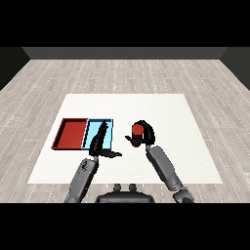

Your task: Pick the red can and put it in the red box

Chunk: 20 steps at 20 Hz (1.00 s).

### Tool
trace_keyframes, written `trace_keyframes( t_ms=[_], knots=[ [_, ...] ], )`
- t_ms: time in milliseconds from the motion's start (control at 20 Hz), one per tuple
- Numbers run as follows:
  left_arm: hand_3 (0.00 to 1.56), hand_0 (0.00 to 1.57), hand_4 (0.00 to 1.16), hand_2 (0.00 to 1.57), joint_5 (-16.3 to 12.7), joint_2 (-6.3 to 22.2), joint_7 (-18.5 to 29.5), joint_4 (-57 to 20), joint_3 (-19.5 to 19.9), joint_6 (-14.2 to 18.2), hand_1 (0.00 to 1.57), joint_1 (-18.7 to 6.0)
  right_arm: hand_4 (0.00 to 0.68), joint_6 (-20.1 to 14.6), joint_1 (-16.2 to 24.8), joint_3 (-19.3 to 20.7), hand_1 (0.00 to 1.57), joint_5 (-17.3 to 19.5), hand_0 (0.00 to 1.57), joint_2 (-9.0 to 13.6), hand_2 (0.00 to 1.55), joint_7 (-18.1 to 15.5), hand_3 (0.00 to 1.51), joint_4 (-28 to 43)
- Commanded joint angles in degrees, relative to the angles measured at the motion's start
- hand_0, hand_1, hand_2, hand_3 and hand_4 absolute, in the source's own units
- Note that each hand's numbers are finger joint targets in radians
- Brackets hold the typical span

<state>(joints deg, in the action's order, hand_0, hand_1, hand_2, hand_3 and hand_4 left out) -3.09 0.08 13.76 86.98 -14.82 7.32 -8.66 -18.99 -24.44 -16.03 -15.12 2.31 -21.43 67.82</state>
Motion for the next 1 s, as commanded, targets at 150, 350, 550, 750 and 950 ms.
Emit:
trace_keyframes(
  t_ms=[150, 350, 550, 750, 950],
  knots=[
    [0.0, 0.0, 0.0, 0.0, -1.98, -0.08, 0.78, -4.17, -6.58, 4.55, 0.0, -3.75, 0.64, -2.43, 0.67, -3.65, 1.41, 2.31, 1.41, -2.24, 1.42, 1.41, 1.41, 3.69],
    [0.0, 0.0, 0.0, 0.0, -3.99, -0.08, 0.56, -6.94, -10.79, 8.75, 0.0, -5.84, 0.629, -1.86, 1.08, -5.93, 1.38, 1.03, 1.38, -2.28, 1.4, -3.29, 1.39, 2.42],
    [0.0, 0.0, 0.0, 0.0, -3.5, -0.08, 2.93, -8.16, -5.75, 1.61, 0.0, -4.98, 0.611, 1.19, 1.09, -3.79, 1.39, 1.27, 1.39, -2.3, 1.41, -3.18, 1.4, 1.77],
    [0.0, 0.0, 0.0, 0.0, -2.42, -0.08, -2.03, -8.47, -7.24, 5.75, 0.0, -9.33, 0.618, 1.27, 1.14, -3.27, 1.41, 2.06, 1.41, -2.3, 1.43, 1.09, 1.41, 6.69],
    [0.0, 0.0, 0.0, 0.0, -6.57, -0.08, 0.56, -16.07, -13.24, 13.2, 0.0, -14.41, 0.629, -2.49, -0.32, -8.69, 1.42, 0.49, 1.42, -2.31, 1.43, 3.15, 1.4, 8.79]
  ],
)
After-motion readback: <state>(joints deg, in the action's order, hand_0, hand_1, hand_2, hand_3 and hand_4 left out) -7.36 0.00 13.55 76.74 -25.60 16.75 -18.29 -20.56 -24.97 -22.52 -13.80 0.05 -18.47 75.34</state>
